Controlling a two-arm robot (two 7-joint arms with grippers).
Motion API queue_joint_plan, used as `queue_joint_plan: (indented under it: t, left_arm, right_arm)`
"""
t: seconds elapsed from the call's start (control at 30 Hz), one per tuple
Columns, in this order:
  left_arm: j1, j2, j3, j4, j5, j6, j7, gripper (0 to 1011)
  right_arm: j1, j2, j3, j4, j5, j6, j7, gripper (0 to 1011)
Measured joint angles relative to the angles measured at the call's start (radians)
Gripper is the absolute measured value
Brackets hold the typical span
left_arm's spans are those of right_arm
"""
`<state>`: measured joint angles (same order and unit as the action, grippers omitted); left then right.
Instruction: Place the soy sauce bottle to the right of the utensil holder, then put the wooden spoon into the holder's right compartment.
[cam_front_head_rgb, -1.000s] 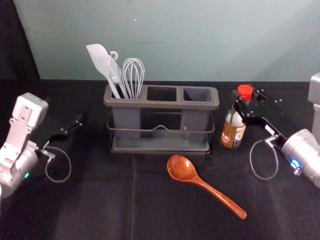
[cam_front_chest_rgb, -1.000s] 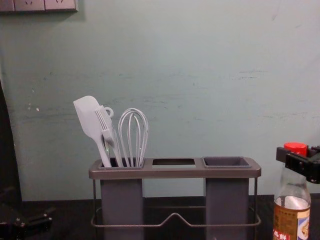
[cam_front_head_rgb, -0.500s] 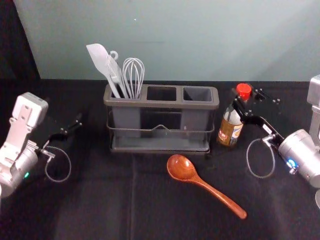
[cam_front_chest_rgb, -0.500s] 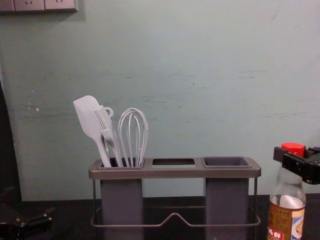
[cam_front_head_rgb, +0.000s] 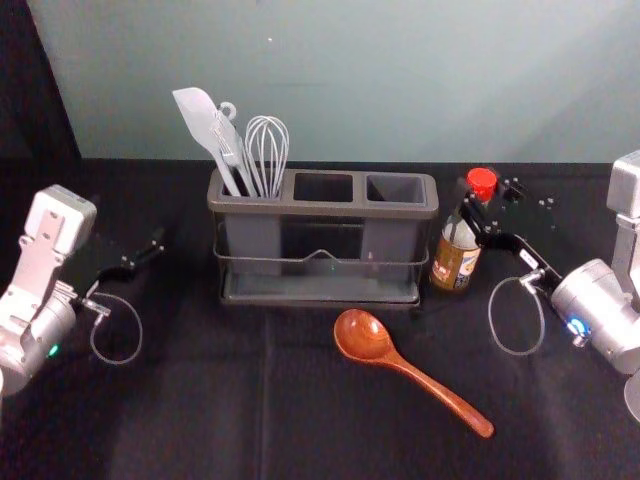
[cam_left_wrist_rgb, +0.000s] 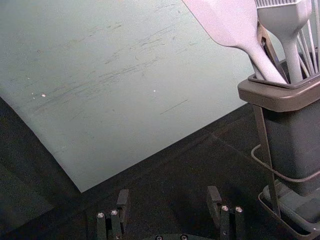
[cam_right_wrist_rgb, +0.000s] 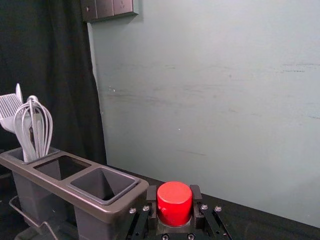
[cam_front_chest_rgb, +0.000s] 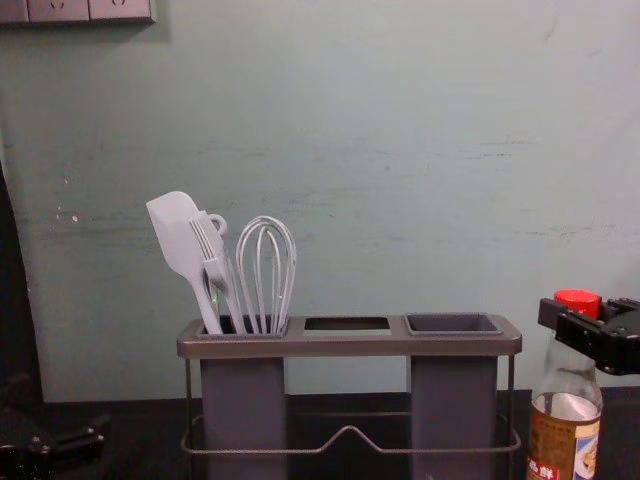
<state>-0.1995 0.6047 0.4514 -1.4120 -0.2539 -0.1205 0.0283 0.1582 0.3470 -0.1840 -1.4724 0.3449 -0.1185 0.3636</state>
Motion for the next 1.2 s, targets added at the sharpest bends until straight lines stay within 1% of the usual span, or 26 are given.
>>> queue_joint_plan:
  t: [0.33, 0.63, 0.7, 0.8, 0.87, 0.93, 0.97, 1.0, 1.03, 1.13, 1.17, 1.2]
  left_arm:
    - [0.0, 0.0, 0.0, 0.0, 0.0, 0.0, 0.0, 1000]
    - [0.0, 0.0, 0.0, 0.0, 0.0, 0.0, 0.0, 1000]
    - [0.0, 0.0, 0.0, 0.0, 0.0, 0.0, 0.0, 1000]
    - [0.0, 0.0, 0.0, 0.0, 0.0, 0.0, 0.0, 1000]
    - [0.0, 0.0, 0.0, 0.0, 0.0, 0.0, 0.0, 1000]
    - [0.0, 0.0, 0.0, 0.0, 0.0, 0.0, 0.0, 1000]
    - [0.0, 0.0, 0.0, 0.0, 0.0, 0.0, 0.0, 1000]
    - [0.0, 0.0, 0.0, 0.0, 0.0, 0.0, 0.0, 1000]
    - [0.0, 0.0, 0.0, 0.0, 0.0, 0.0, 0.0, 1000]
    - [0.0, 0.0, 0.0, 0.0, 0.0, 0.0, 0.0, 1000]
    - [0.0, 0.0, 0.0, 0.0, 0.0, 0.0, 0.0, 1000]
    - [0.0, 0.0, 0.0, 0.0, 0.0, 0.0, 0.0, 1000]
  right_arm:
    - [0.011, -0.006, -0.005, 0.039, -0.002, -0.032, 0.016, 393]
    - [0.011, -0.007, -0.005, 0.049, 0.0, -0.041, 0.021, 393]
    - [0.01, -0.007, -0.005, 0.049, 0.0, -0.042, 0.021, 409]
    - [0.008, -0.006, -0.003, 0.045, -0.001, -0.043, 0.02, 540]
    - [0.005, -0.005, -0.001, 0.039, -0.002, -0.043, 0.02, 601]
    - [-0.002, -0.002, 0.005, 0.025, -0.004, -0.043, 0.014, 621]
    - [-0.004, 0.0, 0.007, 0.018, -0.006, -0.043, 0.011, 682]
    - [-0.008, 0.001, 0.009, 0.009, -0.009, -0.044, 0.006, 702]
    - [-0.016, 0.004, 0.015, -0.01, -0.014, -0.046, -0.001, 758]
    - [-0.032, 0.009, 0.025, -0.044, -0.018, -0.047, -0.012, 815]
    - [-0.046, 0.012, 0.033, -0.074, -0.019, -0.046, -0.019, 869]
    - [-0.053, 0.014, 0.037, -0.088, -0.02, -0.044, -0.022, 887]
